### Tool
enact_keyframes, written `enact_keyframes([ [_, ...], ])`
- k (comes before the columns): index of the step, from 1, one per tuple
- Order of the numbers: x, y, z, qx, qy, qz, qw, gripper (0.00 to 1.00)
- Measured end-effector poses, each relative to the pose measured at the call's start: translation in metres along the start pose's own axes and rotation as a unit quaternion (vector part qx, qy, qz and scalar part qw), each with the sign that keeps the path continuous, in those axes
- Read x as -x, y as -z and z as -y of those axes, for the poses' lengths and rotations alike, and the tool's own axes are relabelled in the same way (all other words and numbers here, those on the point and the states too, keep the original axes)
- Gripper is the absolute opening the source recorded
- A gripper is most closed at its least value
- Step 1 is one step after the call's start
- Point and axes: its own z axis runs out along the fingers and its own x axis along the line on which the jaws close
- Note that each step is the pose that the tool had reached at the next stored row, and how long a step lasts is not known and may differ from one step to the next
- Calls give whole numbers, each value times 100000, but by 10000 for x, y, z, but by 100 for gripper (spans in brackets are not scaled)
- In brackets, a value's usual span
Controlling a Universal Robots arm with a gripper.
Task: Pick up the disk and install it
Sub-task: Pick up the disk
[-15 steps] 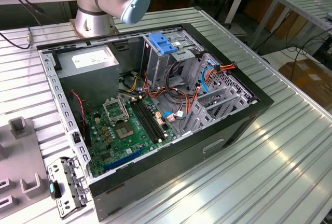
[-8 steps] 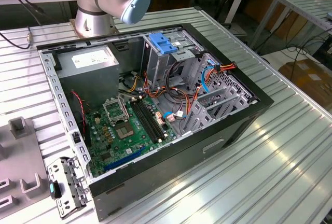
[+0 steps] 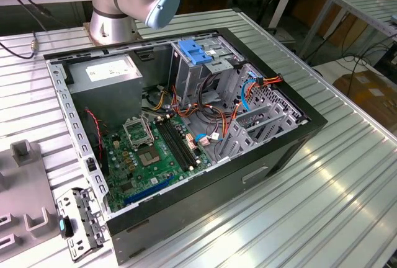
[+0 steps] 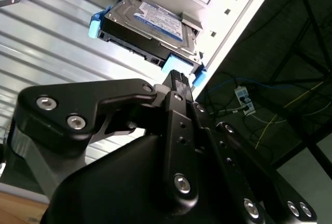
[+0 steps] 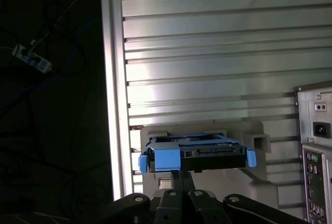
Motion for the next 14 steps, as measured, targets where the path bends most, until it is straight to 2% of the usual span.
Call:
enact_keyframes([
  [11, -1, 1, 5, -3, 20, -2, 100000, 11],
  [14, -2, 1, 6, -2, 518, -27, 99999, 11],
])
